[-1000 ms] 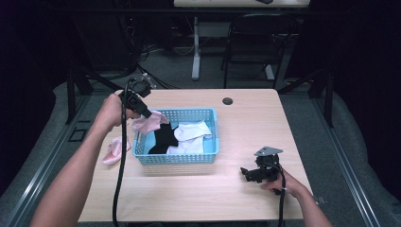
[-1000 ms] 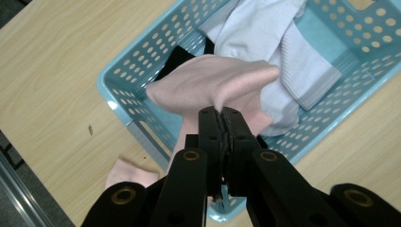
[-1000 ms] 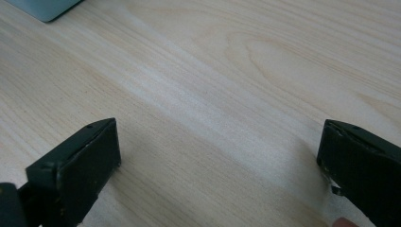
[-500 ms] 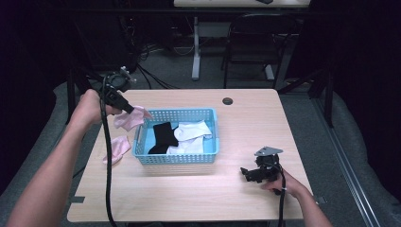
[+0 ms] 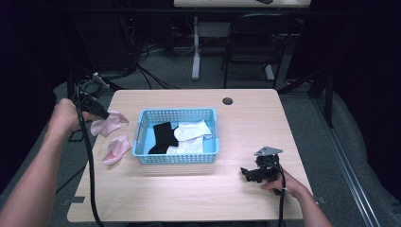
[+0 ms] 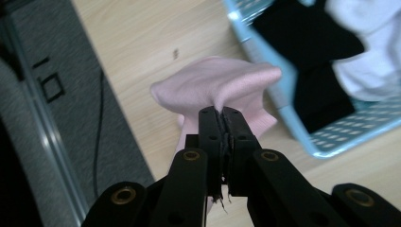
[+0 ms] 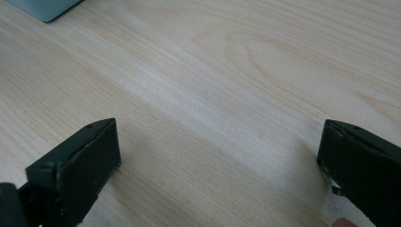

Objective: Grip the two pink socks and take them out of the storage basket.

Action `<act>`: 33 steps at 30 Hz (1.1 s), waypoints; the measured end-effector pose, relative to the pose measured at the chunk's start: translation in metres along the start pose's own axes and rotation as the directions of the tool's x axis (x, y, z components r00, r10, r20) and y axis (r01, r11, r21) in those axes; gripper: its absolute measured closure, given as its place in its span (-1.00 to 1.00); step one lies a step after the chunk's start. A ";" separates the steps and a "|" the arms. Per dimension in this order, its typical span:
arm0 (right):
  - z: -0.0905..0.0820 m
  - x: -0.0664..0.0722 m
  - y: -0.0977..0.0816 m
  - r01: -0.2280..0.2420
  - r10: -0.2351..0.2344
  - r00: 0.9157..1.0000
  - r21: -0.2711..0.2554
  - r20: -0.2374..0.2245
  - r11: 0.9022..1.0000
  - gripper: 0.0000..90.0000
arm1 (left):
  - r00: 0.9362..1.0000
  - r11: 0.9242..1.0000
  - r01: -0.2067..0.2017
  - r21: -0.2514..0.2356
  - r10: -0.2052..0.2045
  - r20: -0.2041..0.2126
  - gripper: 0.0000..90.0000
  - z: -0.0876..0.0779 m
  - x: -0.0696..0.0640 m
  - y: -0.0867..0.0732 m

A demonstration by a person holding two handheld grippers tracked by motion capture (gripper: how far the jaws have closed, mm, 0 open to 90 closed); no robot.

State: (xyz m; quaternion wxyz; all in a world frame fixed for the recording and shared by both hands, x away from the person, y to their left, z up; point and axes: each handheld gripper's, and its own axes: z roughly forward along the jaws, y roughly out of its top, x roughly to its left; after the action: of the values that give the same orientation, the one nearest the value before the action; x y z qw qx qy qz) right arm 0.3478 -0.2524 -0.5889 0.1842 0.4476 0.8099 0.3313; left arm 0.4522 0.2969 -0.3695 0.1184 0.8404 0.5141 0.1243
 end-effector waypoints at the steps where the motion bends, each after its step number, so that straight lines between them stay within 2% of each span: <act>1: 0.000 0.000 0.000 0.000 0.000 1.000 0.000 0.000 1.000 -1.00 | 1.000 1.000 0.012 0.012 -0.012 -0.001 0.95 0.005 0.003 -0.003; 3: 0.000 0.000 0.000 -0.004 0.004 1.000 -0.003 -0.002 1.000 -1.00 | 0.999 0.999 0.031 0.023 -0.031 -0.011 0.95 0.016 0.008 -0.008; 6: 0.000 0.000 0.000 -0.004 0.004 1.000 -0.004 -0.003 1.000 -1.00 | 0.998 0.997 0.061 0.044 -0.061 -0.003 0.95 0.033 0.014 -0.015; 8: 0.000 0.000 0.000 -0.005 0.005 1.000 -0.002 -0.003 1.000 -1.00 | 0.996 0.995 0.086 0.045 -0.087 0.019 0.95 0.044 0.017 -0.019; 12: 0.000 0.000 0.000 -0.005 0.005 1.000 -0.001 -0.002 1.000 -1.00 | 0.992 0.990 0.118 0.081 -0.122 0.040 0.95 0.070 0.019 -0.025; 19: 0.000 0.000 0.000 -0.004 0.004 1.000 -0.004 -0.002 1.000 -1.00 | 0.982 0.981 0.174 0.086 -0.179 0.053 0.94 0.104 0.019 -0.035; 21: 0.000 0.000 0.000 -0.003 0.003 1.000 -0.003 -0.004 1.000 -1.00 | 0.981 0.979 0.178 0.094 -0.184 0.053 0.94 0.112 0.019 -0.038; 24: 0.000 0.000 0.000 -0.004 0.004 1.000 -0.001 -0.004 1.000 -1.00 | 0.977 0.976 0.197 0.093 -0.203 0.065 0.94 0.122 0.018 -0.040; 28: 0.000 0.000 0.000 -0.003 0.003 1.000 -0.003 -0.004 1.000 -1.00 | 0.980 0.978 0.182 0.098 -0.189 0.062 0.93 0.130 0.014 -0.041; 30: 0.000 0.000 0.000 -0.003 0.003 1.000 -0.003 -0.004 1.000 -1.00 | 0.978 0.977 0.193 0.090 -0.198 0.063 0.88 0.131 0.012 -0.043; 31: 0.000 0.000 0.000 -0.003 0.003 1.000 -0.003 -0.004 1.000 -1.00 | 0.977 0.977 0.195 0.088 -0.201 0.065 0.78 0.131 0.012 -0.043; 33: 0.000 0.000 0.000 -0.003 0.003 1.000 -0.003 -0.004 1.000 -1.00 | 0.977 0.976 0.202 0.077 -0.207 0.055 0.41 0.128 0.011 -0.045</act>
State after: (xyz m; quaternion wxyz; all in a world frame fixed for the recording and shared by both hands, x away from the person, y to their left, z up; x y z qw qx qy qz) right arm 0.3478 -0.2523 -0.5890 0.1829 0.4478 0.8091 0.3337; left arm 0.4615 0.3172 -0.5033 0.1165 0.7903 0.5979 0.0667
